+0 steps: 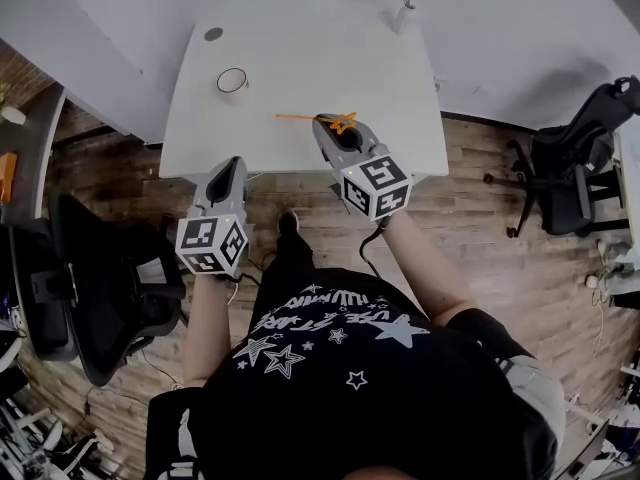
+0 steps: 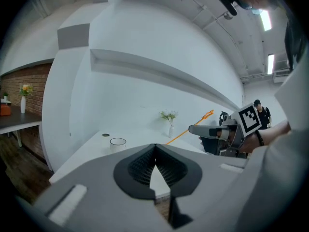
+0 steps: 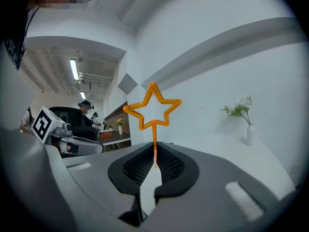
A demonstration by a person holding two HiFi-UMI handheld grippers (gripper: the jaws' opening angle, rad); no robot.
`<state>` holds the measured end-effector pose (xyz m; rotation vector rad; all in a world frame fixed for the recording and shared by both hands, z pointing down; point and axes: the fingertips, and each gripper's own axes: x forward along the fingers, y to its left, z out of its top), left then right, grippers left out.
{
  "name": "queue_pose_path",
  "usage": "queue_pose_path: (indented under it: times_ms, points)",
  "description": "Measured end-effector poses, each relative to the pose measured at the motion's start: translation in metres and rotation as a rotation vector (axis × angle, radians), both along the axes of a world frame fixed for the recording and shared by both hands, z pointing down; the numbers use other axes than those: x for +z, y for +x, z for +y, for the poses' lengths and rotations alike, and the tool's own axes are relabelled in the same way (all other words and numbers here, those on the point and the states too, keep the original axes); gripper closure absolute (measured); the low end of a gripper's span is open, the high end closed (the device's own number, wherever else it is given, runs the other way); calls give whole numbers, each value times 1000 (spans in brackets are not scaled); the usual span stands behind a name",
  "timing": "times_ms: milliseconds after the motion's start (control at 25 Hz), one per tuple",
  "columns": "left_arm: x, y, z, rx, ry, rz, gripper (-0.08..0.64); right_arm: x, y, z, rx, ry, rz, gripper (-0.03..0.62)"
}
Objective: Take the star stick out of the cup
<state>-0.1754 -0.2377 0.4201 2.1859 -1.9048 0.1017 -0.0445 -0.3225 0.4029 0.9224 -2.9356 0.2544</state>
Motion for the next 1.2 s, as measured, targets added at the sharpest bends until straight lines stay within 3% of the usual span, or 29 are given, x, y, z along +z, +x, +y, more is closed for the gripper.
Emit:
queue_pose_path:
  times_ms: [720, 1200]
  points:
    - [-4, 43, 71, 9, 6, -15, 557, 10, 47, 72, 7, -38, 17, 560]
    - [-7, 59, 87, 8, 15, -14, 557, 12, 64, 89, 10, -60, 16, 560]
